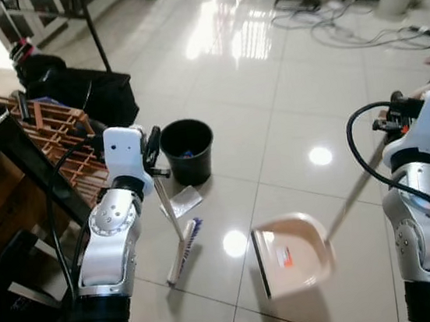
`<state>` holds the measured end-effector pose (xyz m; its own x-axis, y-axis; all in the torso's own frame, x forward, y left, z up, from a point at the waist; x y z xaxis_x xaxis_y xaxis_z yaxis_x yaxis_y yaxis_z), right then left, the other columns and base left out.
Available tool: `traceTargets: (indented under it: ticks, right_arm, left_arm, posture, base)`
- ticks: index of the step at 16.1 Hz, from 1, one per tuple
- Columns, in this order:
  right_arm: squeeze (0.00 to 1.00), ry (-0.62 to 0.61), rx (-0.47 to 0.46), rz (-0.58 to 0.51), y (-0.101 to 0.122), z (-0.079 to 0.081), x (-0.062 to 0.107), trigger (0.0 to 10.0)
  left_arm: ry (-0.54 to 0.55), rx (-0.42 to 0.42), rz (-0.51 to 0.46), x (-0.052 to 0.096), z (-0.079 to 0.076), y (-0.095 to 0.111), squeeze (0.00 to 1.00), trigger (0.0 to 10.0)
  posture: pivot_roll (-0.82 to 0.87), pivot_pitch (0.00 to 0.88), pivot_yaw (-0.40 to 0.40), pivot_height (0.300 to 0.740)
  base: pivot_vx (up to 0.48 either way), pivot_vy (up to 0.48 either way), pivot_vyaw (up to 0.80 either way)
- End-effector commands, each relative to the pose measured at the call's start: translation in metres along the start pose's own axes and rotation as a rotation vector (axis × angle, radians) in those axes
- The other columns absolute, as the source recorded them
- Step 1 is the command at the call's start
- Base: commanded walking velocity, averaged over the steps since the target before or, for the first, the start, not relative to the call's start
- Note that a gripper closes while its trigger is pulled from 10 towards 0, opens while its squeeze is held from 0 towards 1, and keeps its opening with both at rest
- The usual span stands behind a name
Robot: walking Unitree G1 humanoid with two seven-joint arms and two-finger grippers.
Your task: Sweep floor
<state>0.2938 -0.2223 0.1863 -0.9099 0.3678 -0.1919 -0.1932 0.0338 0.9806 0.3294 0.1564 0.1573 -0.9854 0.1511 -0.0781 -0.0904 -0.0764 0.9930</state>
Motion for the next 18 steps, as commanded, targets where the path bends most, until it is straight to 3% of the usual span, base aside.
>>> traceTargets:
  ticks: [1, 4, 12, 18]
  right_arm:
    - [0.00, 0.031, -0.035, -0.043, 0.009, 0.004, -0.002, 10.0]
    - [0.00, 0.112, -0.073, -0.042, 0.008, 0.013, 0.000, 10.0]
    - [0.00, 0.123, -0.072, -0.036, 0.004, 0.013, 0.002, 10.0]
    - [0.00, 0.154, -0.054, 0.004, -0.005, 0.018, 0.005, 10.0]
  left_arm:
    - [0.000, -0.014, -0.059, -0.003, -0.001, 0.013, 0.00, 10.0]
    - [0.000, -0.016, -0.058, -0.003, -0.001, 0.012, 0.00, 10.0]
    - [0.019, -0.045, -0.058, 0.000, 0.004, 0.011, 0.00, 10.0]
    - [0.078, -0.118, -0.026, 0.013, 0.035, 0.006, 0.00, 10.0]
  posture:
    - [-0.03, 0.069, 0.003, 0.740]
    - [-0.04, 0.067, 0.003, 0.740]
    - [-0.04, 0.074, 0.001, 0.740]
    - [-0.03, 0.075, 0.007, 0.740]
  base:
    - [0.352, 0.000, 0.00]
    - [0.355, 0.000, 0.00]
    - [0.355, 0.000, 0.00]
    - [0.358, 0.000, 0.20]
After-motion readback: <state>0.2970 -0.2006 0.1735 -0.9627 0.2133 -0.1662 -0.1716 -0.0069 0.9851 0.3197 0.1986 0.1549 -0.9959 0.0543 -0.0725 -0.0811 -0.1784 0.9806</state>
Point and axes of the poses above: a point about 5 cm out from each wrist's last joint towards the gripper, its own x axis pointing back from the gripper into the wrist, its own y axis along the axis of the wrist's last joint, z = x × y, the point moved 1 cm from there along -x, pointing out of the wrist towards the gripper, and after that the axes turned 1 degree about x, right-handed, at the moved point
